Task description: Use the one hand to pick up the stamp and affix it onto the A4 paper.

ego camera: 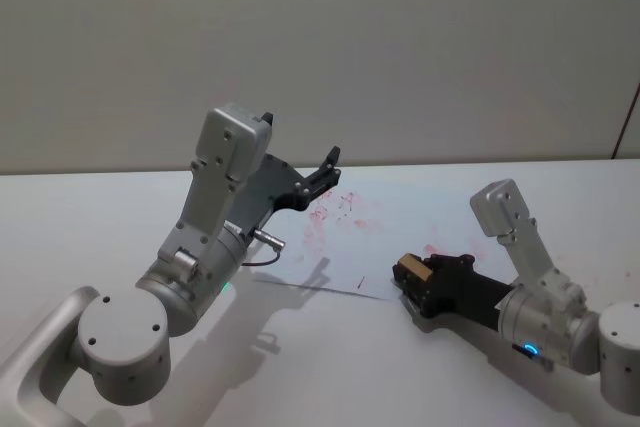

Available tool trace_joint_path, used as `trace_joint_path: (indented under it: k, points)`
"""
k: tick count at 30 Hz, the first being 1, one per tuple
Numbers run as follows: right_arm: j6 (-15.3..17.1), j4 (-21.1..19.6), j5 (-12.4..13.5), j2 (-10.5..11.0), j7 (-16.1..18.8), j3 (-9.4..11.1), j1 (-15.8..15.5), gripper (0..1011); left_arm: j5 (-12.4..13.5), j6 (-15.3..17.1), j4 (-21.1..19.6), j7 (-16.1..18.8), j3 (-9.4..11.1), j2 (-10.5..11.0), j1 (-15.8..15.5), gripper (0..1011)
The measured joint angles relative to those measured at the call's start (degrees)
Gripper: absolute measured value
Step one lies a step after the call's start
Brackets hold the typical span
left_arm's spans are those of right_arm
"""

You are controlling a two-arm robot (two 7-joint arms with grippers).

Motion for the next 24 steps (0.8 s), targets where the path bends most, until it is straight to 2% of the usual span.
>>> trace_joint_path:
  k: [12, 17, 24]
  points:
    - [0.32, -0.41, -1.11, 0.43, 0.08, -0.29, -0.27, 219, 0.0, 0.0, 0.0, 0.0, 0.0, 0.01, 0.0, 1001]
    - [-1.18, -0.07, -0.76, 0.27, -0.34, -0.43, -0.26, 219, 0.0, 0.0, 0.0, 0.0, 0.0, 0.0, 0.0, 1001]
    - [-4.79, -0.49, 1.68, -0.49, -1.44, -0.5, 0.6, 219, 0.0, 0.0, 0.0, 0.0, 0.0, 0.0, 0.0, 1001]
